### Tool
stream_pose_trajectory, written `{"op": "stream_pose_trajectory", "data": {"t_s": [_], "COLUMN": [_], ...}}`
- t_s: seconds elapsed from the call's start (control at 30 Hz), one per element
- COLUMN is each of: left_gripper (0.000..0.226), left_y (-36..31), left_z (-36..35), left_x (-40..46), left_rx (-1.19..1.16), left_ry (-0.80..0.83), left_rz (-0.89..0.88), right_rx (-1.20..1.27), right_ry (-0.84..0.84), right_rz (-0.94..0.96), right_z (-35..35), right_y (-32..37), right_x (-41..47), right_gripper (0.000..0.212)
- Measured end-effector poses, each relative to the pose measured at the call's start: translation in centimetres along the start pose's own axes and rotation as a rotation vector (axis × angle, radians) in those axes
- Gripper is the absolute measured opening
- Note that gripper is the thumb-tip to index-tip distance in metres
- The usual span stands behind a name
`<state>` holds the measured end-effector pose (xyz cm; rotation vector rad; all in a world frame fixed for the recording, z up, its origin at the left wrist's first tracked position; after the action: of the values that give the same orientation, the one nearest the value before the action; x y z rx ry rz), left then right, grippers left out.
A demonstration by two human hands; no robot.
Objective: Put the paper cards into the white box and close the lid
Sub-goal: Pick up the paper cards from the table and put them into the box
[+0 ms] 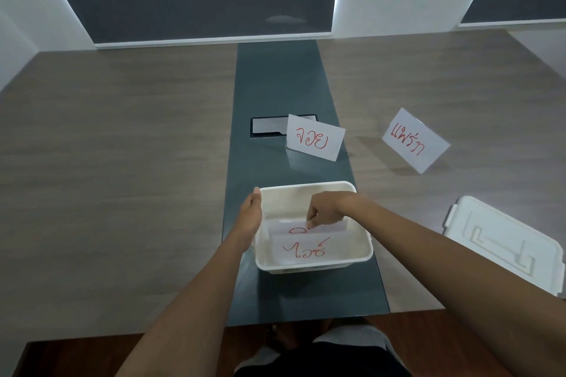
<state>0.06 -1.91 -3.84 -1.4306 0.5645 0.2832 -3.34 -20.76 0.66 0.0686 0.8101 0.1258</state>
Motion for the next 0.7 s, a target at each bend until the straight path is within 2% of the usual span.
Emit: {"op": "stream_pose_trajectory", "data": {"t_s": [0.4,0.47,0.53,0.7], "left_gripper": [0.056,0.053,0.046,0.045], "left_y": [-0.4,-0.4,-0.5,-1.1], "left_z": [-0.2,-0.1,-0.3,-0.5], "left_x": [-0.7,-0.8,-1.0,-1.0], "left_rx": [0.02,0.017,0.012,0.013], "left_ry": [-0.031,-0.034,-0.037,-0.057], "left_rz": [-0.025,-0.032,-0.036,-0.084], "right_rx": [0.054,0.083,0.124,0.309], "right_ry": [0.186,0.146,0.051,-0.171], "right_rz": [0.022,0.032,0.047,0.082], "right_z": [-0.2,0.7,2.2,6.3], "right_y": [0.5,0.4,0.1,-2.4], "right_x": [-0.3,-0.5,-0.9,-2.3], "right_gripper": [0.037,0.038,0.038,0.032]}}
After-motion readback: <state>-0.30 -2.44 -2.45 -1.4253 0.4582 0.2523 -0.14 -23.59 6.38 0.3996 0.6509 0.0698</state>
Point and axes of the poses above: each hand's wrist, its own x-axis towards the middle knuckle, its own z-axis out of the back of the hand, y = z × x, the point moved 4 cm from there along x, towards the middle knuckle, and after that the axes turned 11 degrees about -x, right-handed, at the moved point
